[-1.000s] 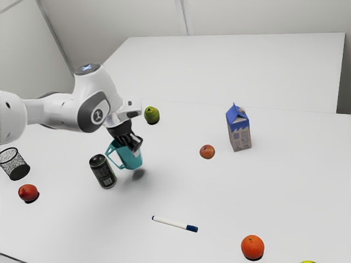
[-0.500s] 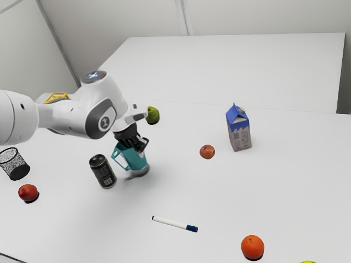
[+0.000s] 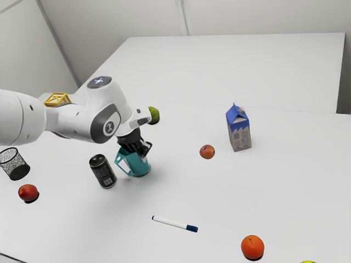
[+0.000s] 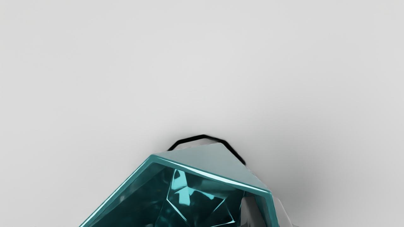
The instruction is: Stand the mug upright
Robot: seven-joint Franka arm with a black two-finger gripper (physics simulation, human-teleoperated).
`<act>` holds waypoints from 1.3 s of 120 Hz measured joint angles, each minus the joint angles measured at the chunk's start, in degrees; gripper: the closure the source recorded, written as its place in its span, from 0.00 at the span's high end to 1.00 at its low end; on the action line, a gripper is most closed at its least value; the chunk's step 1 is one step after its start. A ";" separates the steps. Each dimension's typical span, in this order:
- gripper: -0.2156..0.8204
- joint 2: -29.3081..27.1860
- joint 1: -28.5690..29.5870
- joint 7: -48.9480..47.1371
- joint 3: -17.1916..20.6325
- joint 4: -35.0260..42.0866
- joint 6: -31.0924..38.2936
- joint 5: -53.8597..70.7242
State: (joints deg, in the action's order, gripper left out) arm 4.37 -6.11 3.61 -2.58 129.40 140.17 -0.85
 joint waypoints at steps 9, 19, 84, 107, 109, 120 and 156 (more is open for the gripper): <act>0.04 0.05 0.06 -0.27 0.00 0.00 0.04 0.02; 0.07 -0.01 0.06 -0.44 0.01 0.00 0.05 -0.07; 0.48 -2.34 -0.17 0.31 0.38 -1.57 -0.40 -0.80; 0.57 -3.26 -0.52 0.32 0.38 -6.66 -5.13 -1.10; 0.58 -3.27 -0.54 0.32 0.38 -7.27 -5.84 -1.14; 0.63 -3.15 -0.62 0.27 0.38 -11.51 -10.70 -1.35; 0.73 -2.30 -0.17 -0.59 0.83 -23.69 -26.81 -2.60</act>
State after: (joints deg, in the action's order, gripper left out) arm 2.07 -6.28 3.02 -1.75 105.71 113.37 -3.46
